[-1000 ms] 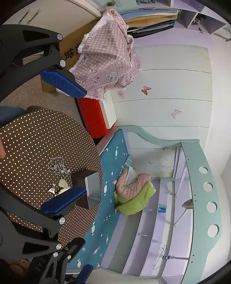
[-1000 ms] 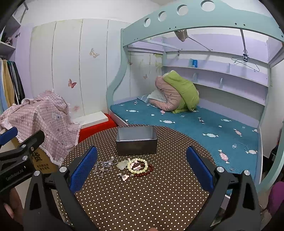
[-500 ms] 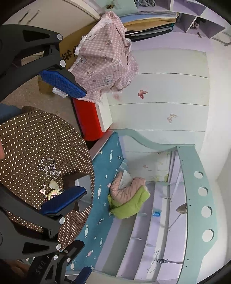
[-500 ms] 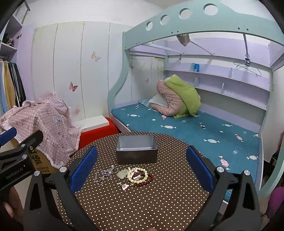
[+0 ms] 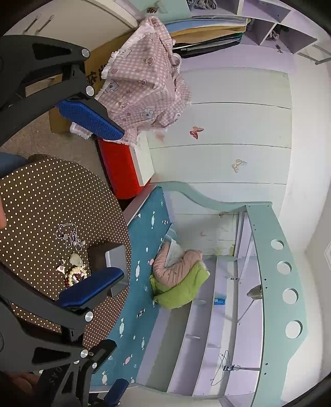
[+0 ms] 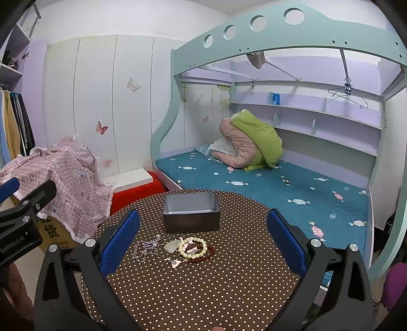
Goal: Organize jewelry
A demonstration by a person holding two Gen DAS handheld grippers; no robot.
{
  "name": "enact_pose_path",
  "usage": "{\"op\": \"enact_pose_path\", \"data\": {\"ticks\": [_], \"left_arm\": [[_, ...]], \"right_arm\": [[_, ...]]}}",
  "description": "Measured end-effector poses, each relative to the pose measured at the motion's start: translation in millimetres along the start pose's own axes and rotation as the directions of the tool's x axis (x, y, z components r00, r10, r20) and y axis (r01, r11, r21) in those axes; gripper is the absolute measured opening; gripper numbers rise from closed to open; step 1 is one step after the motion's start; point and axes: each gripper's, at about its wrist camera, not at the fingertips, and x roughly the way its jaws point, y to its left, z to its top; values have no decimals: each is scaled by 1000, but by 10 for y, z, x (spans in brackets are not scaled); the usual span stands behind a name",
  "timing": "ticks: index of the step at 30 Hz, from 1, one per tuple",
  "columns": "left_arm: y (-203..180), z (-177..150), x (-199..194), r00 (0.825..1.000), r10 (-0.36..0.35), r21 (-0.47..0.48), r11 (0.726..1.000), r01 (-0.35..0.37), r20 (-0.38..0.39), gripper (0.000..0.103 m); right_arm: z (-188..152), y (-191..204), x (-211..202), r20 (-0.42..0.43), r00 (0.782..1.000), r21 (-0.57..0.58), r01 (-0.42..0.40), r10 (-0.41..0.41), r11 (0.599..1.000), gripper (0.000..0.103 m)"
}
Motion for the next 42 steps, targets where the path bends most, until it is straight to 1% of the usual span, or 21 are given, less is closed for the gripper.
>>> {"op": "enact_pose_path", "data": {"ticks": [10,11,16,22,26,29,30,34,36,40,42], "left_arm": [[-32,41,-80,1000,-7,0,1000,7,-1,99],[-31,59,37,1000,-8,-1,1000,8,-8,99],[-38,38,40,1000,-5,-5,1000,5,-11,99],[-18,0,169,999,-1,-15,1000,0,-45,99],[-31,-80,398,994,3,-15,1000,-5,-106,99],[-36,-222,652,984,19,-9,1000,-21,-176,99],[66,-331,752,978,20,-15,1000,-24,-205,99],[105,-536,1098,955,23,-25,999,-31,-297,99],[96,-626,1255,941,28,-17,999,-36,-338,99],[68,-816,1560,909,13,-6,1000,-16,-417,99],[28,-896,1682,896,9,8,1000,-6,-444,99]], "right_arm": [[47,-16,-1,-1,1000,-5,1,-1,1000,96],[47,-14,-9,1,1000,-8,3,-3,1000,96],[48,-10,8,-4,1000,-12,-2,2,1000,96],[22,42,178,-47,999,-31,-14,13,999,96],[-63,40,443,-113,993,-52,-21,15,998,96],[-175,1,680,-180,984,-57,-23,12,998,96],[-210,-23,761,-201,980,-56,-22,11,998,96],[-344,-65,1077,-273,962,-56,-26,10,998,96],[-423,-96,1216,-312,950,-47,-29,13,998,96],[-569,-187,1468,-384,923,-28,-39,25,999,95],[-627,-244,1566,-414,910,-11,-42,34,999,88]]}}
